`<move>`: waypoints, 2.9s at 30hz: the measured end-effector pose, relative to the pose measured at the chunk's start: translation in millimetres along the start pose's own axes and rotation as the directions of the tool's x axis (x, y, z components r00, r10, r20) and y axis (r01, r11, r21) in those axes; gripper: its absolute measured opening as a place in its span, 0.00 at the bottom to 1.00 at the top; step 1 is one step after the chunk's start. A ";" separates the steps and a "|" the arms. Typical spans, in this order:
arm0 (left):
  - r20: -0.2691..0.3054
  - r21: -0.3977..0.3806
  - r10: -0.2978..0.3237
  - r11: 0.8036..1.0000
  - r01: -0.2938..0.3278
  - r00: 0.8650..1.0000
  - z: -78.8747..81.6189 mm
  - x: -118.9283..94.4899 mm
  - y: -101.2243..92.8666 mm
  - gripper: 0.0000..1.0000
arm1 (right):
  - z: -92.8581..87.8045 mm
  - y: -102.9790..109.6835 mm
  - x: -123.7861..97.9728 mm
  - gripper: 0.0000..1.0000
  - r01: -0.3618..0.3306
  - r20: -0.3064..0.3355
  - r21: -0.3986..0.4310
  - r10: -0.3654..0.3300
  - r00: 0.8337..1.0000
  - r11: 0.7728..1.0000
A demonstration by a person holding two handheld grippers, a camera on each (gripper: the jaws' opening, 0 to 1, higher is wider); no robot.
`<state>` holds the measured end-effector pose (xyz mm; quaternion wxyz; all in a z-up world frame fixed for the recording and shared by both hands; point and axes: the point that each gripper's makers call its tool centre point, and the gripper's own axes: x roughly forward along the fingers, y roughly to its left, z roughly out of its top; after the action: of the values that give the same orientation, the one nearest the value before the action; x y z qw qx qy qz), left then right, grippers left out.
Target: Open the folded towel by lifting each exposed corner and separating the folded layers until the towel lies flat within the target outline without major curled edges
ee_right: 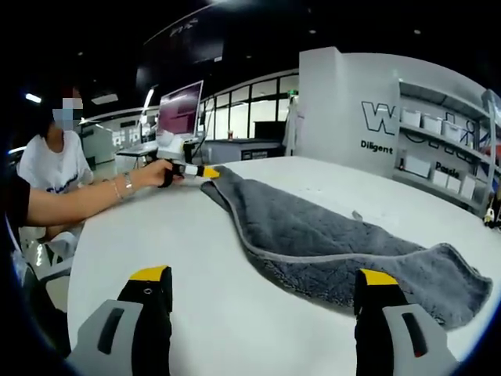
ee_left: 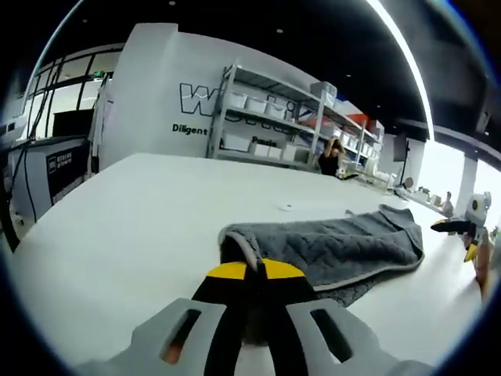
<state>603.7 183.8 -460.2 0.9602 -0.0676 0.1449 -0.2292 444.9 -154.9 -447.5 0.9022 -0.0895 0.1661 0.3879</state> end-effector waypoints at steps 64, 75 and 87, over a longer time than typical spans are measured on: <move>-0.197 0.287 0.075 0.958 -0.015 0.977 -45.6 -157.8 -114.9 0.89 | 5.0 12.9 -10.5 0.99 -0.027 0.019 -0.007 0.027 0.999 1.000; -0.085 0.267 -0.014 0.963 0.037 0.996 -42.2 -135.4 -135.9 1.00 | -1.0 6.8 -8.1 0.99 -0.012 0.002 0.000 0.012 1.000 1.000; 0.014 0.303 -0.112 0.947 0.103 0.994 -25.7 -111.1 -148.5 0.99 | -4.9 -10.6 -6.1 0.99 0.007 -0.016 0.021 -0.007 1.000 1.000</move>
<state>438.6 101.7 -428.0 0.9474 0.0687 0.0895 -0.2995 447.6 -167.7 -449.5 0.9031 -0.0835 0.1770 0.3823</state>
